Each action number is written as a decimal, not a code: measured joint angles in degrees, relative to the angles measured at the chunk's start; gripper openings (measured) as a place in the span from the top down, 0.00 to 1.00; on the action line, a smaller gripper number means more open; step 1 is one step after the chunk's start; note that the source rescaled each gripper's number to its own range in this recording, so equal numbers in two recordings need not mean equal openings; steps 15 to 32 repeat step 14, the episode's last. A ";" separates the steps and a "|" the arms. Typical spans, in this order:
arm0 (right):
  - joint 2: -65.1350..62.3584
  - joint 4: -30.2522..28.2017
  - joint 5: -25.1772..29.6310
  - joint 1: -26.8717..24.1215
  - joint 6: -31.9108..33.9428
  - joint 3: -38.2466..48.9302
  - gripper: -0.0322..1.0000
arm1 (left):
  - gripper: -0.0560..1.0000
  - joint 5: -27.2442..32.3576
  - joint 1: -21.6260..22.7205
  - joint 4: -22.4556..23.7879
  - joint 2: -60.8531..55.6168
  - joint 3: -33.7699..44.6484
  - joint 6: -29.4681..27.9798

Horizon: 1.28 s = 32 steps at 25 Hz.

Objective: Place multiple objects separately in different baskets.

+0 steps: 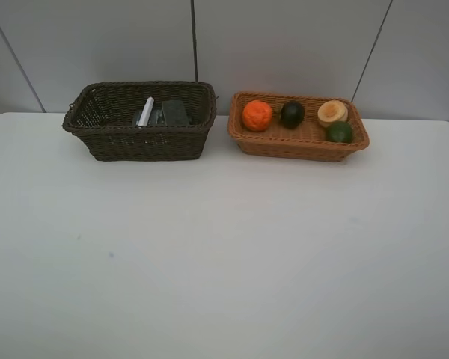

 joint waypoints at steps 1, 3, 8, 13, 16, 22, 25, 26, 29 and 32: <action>0.00 0.00 0.00 0.00 0.00 0.00 0.00 | 0.00 0.00 0.00 0.00 0.00 0.00 0.00; 0.00 0.00 0.00 0.00 0.00 0.00 0.00 | 0.00 0.00 0.00 0.00 0.00 0.00 0.00; 0.00 0.00 0.00 0.00 0.00 0.00 0.00 | 0.00 0.00 0.00 0.00 0.00 0.00 0.00; 0.00 0.00 0.00 0.00 0.00 0.00 0.00 | 0.00 0.00 0.00 0.00 0.00 0.00 0.00; 0.00 0.00 0.00 0.00 0.00 0.00 0.00 | 0.00 0.00 0.00 0.00 0.00 0.00 0.00; 0.00 0.00 0.00 0.00 0.00 0.00 0.00 | 0.00 0.00 0.00 0.00 0.00 0.00 0.00; 0.00 0.00 0.00 0.00 0.00 0.00 0.00 | 0.00 0.00 0.00 0.00 0.00 0.00 0.00; 0.00 0.00 0.00 0.00 0.00 0.00 0.00 | 0.00 0.00 0.00 0.00 0.00 0.00 0.00; 0.00 0.00 0.00 0.00 0.00 0.00 0.00 | 0.00 0.00 0.00 0.00 0.00 0.00 0.00; 0.00 0.00 0.00 0.00 0.00 0.00 0.00 | 0.00 0.00 0.00 0.00 0.00 0.00 0.00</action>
